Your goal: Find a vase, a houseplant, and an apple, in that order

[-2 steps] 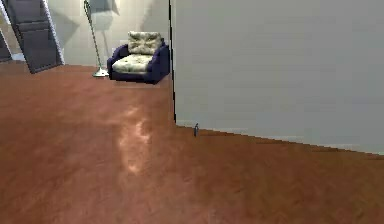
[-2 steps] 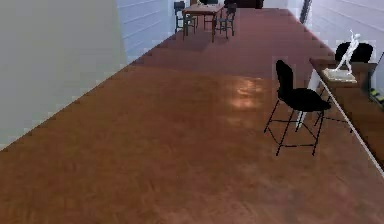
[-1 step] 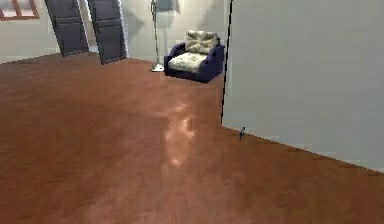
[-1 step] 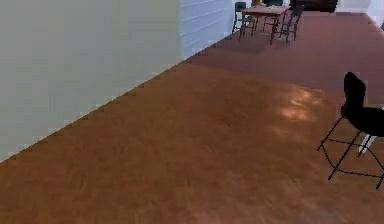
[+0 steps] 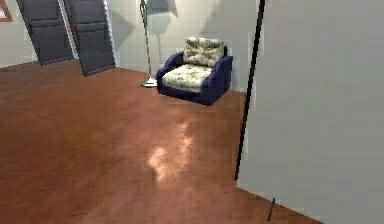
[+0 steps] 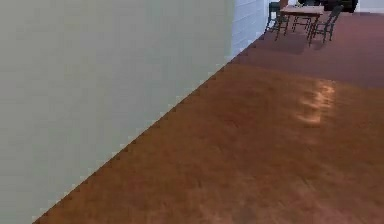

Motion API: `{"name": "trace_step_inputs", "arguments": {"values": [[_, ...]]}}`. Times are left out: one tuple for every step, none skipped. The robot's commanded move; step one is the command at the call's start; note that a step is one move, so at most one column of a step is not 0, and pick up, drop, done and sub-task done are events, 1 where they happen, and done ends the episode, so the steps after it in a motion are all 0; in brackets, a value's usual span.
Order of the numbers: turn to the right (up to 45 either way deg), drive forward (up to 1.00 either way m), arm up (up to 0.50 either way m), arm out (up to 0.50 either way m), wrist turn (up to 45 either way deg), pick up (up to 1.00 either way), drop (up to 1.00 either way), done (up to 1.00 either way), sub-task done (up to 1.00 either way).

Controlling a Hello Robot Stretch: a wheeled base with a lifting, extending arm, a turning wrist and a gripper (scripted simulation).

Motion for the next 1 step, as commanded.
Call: {"name": "trace_step_inputs", "arguments": {"values": [[-3.0, 0.0, 0.0, 0.0, 0.0, 0.0, 0.0, 0.0, 0.0]]}}
